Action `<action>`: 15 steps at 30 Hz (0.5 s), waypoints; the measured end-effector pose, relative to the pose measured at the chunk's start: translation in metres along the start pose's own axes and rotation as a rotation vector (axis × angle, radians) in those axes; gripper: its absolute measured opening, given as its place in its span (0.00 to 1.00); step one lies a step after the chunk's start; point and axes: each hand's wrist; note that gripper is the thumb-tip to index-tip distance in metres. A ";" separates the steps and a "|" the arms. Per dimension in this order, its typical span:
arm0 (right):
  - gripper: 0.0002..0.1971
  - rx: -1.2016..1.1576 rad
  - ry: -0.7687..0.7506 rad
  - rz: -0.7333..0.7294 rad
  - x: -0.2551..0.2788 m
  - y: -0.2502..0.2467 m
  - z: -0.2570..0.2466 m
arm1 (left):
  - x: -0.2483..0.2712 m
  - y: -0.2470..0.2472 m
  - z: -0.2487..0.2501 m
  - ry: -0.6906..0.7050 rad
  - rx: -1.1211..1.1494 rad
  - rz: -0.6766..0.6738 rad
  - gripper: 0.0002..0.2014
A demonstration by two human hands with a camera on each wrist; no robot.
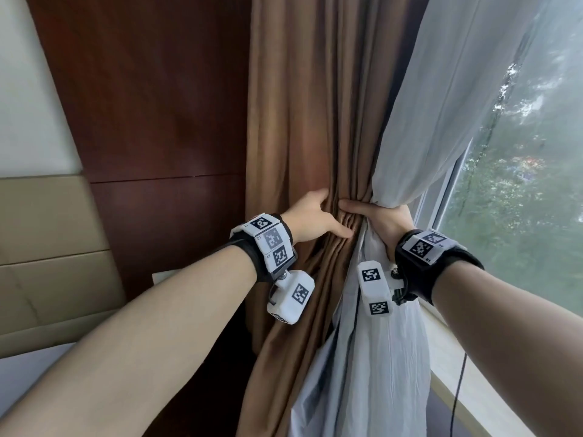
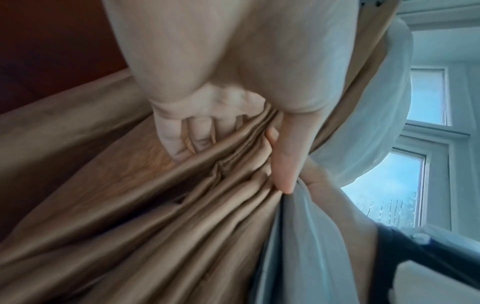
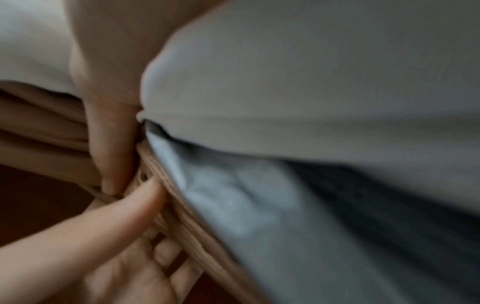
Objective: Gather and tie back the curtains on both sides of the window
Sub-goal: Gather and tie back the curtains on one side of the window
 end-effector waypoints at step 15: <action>0.29 -0.087 0.005 -0.077 -0.009 -0.002 0.000 | -0.011 0.000 0.015 -0.039 -0.098 -0.138 0.43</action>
Point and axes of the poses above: each hand's wrist, its own x-axis away from the middle knuckle, its own y-axis out of the palm, z = x × y, and after that the axes turned 14 degrees about z, right-handed
